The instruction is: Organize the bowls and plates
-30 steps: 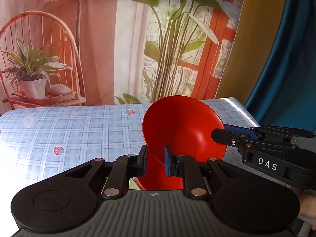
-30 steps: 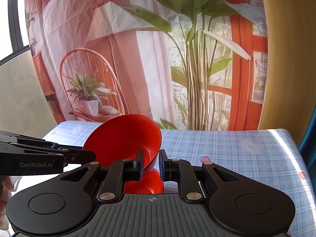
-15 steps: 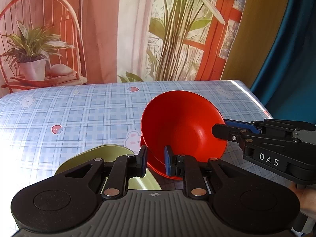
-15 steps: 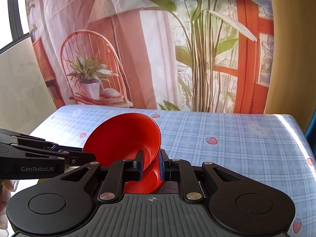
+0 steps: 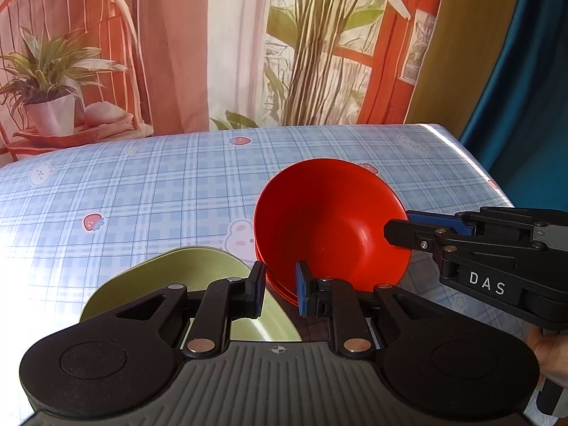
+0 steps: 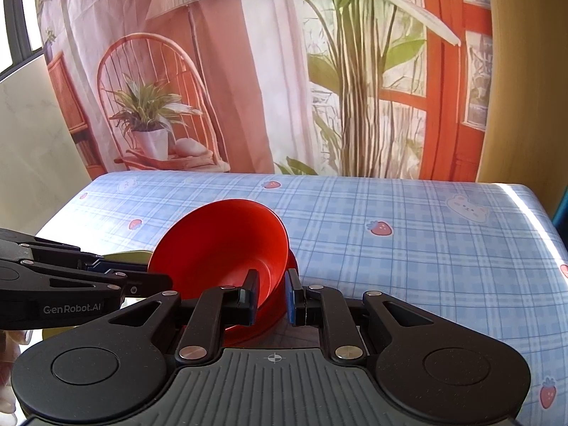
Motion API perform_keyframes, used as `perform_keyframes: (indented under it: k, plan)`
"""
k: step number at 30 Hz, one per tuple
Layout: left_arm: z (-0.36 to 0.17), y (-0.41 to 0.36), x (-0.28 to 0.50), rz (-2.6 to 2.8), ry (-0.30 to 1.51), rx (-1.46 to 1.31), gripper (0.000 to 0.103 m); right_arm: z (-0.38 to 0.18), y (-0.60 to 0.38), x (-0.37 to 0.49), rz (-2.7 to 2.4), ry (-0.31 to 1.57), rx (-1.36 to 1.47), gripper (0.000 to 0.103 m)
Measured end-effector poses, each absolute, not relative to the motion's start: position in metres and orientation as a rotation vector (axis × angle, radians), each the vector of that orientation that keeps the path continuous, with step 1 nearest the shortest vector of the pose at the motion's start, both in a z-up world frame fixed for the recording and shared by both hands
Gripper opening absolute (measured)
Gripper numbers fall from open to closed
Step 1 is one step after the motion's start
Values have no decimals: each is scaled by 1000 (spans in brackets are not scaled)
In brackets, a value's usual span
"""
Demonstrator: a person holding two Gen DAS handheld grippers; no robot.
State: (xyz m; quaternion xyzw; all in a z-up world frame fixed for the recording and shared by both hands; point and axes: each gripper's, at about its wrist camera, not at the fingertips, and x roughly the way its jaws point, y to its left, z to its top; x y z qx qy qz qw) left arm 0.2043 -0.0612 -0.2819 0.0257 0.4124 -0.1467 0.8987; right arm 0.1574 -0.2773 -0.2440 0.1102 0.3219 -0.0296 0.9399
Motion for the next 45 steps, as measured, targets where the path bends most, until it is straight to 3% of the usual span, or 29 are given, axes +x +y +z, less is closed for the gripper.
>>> perform_keyframes:
  k: [19,24,45]
  plan:
    - [-285,-61,210,-305,852,79,21,-258,-282,163,-88,694,212,16]
    - [-283,-59,213,-295,847,66,21,-264,-282,165,-84,706,224,21]
    - [-284,-57,222,-294,864,3,24,-278,-286,165,-55,715,267,18]
